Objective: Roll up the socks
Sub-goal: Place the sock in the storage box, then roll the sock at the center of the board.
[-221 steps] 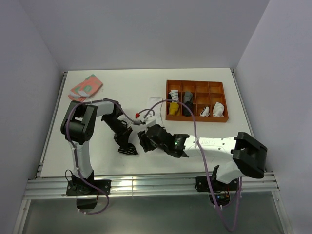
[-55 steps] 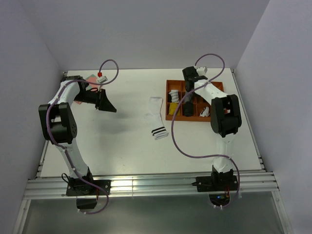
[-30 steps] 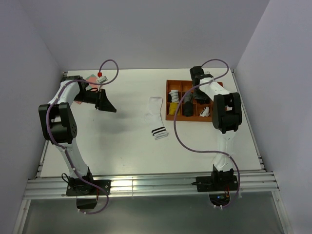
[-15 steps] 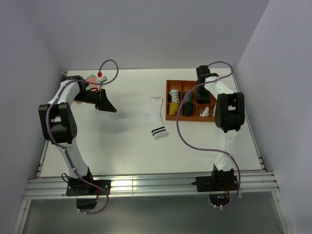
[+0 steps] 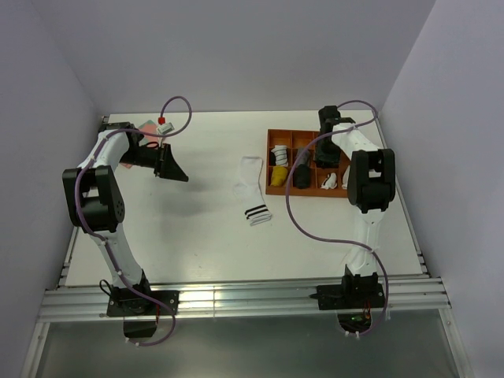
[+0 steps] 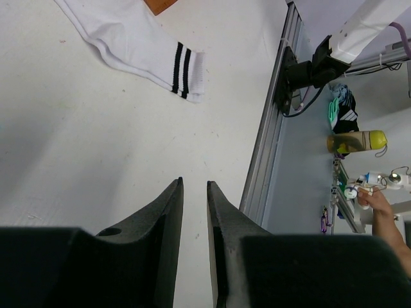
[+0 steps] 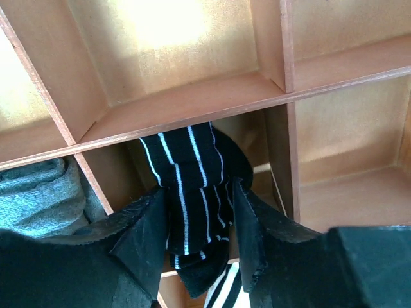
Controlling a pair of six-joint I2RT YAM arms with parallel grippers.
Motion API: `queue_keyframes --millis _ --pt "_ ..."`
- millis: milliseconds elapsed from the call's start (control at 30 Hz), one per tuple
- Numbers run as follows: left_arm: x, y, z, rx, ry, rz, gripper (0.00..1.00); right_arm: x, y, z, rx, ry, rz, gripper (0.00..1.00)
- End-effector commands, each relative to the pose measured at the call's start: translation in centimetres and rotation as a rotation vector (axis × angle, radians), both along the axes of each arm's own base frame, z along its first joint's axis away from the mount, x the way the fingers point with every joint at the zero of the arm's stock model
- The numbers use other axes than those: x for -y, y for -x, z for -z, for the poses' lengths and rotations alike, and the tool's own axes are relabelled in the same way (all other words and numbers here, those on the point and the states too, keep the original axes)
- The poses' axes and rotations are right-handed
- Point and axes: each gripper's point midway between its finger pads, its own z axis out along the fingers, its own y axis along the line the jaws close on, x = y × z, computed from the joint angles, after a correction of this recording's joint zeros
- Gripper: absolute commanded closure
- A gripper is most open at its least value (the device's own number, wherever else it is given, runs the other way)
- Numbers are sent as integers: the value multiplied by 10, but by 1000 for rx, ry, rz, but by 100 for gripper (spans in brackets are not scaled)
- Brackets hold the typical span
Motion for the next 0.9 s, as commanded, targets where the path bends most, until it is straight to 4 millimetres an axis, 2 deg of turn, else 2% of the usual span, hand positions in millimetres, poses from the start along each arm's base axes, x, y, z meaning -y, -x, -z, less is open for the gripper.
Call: queue_keyframes --millis 0,200,533,600,667,700,733,767,800,833,867 --pt "3 0 -10 3 12 2 73 -8 16 2 -51 -29 -10 49" --pt "8 0 -10 10 11 16 73 -6 9 -24 28 -25 4 48" --pt "19 2 -2 6 -4 38 73 1 -6 -96 189 7 45 46" --pt "21 3 3 -3 -13 39 73 3 -5 -108 218 10 54 46" --pt "20 2 12 13 -46 41 73 2 -2 -128 270 -3 57 46" --pt "20 2 15 1 -65 29 72 0 0 -130 279 -12 55 46" --pt "27 5 13 31 -85 48 72 -1 4 -146 316 -22 51 46" --pt "29 3 27 73 -146 56 71 -4 6 -152 334 -34 44 47" --pt "31 2 22 102 -179 35 70 -6 11 -151 336 -41 41 46" --pt "31 7 33 103 -223 28 68 -7 17 -167 377 -51 43 46" --pt "34 -2 40 177 -293 15 68 -9 19 -171 397 -60 40 46"
